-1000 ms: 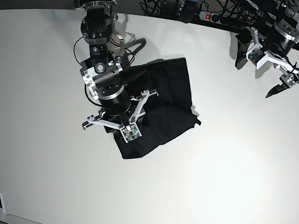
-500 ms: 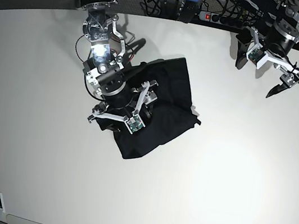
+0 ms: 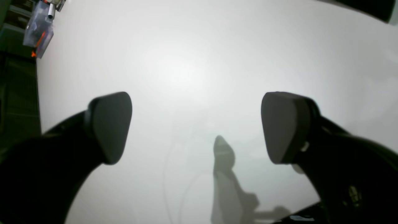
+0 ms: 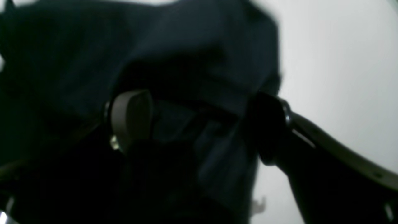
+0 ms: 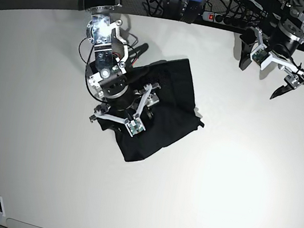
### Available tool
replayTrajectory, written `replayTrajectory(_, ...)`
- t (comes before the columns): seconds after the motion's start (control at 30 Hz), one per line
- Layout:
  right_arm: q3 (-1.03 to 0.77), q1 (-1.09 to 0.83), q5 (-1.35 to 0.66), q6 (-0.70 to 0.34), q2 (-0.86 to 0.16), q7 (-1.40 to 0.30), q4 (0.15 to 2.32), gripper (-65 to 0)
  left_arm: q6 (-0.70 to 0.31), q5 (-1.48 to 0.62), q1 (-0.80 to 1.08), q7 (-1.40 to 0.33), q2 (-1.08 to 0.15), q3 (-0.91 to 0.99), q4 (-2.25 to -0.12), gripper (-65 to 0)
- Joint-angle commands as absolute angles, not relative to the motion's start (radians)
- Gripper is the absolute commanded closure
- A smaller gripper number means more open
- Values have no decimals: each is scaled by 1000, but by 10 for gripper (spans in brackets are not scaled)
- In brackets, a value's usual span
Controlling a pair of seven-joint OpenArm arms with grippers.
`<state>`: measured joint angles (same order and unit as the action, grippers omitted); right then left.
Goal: Fold the T-shirt properly
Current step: 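Drag the folded bundle with the right gripper toward the table center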
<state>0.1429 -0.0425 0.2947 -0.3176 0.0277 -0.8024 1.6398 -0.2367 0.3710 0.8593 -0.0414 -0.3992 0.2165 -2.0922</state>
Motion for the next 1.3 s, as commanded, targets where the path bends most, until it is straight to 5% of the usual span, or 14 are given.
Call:
replayTrajectory(0.0, 143, -28, 289, -318, 33, -782, 1652, -480, -223, 367, 868, -24, -407, 219, -2106, -650)
replayTrajectory(0.13, 154, -31, 291, -320, 33, -780, 1659, -396, -223, 367, 869, -24, -407, 219, -2106, -650)
replayTrajectory(0.37, 170, -35, 291, -315, 33, -780, 1776, 0, -223, 409, 869, -24, -380, 219, -2106, -650)
replayTrajectory(0.63, 176, -35, 292, -315, 33, -782, 1790, -3, -223, 409, 869, -24, -380, 219, -2106, -650)
replayTrajectory(0.77, 182, -50, 292, -320, 33, -782, 1796, -119, -223, 409, 868, -24, -380, 219, -2106, -650)
replayTrajectory(0.9, 242, -88, 292, -318, 33, -782, 1797, 0, -223, 409, 868, -24, -380, 219, -2106, -650)
replayTrajectory(1.27, 483, -91, 295, -259, 33, -780, 1796, 0, -223, 409, 869, -21, -380, 222, -2106, -650)
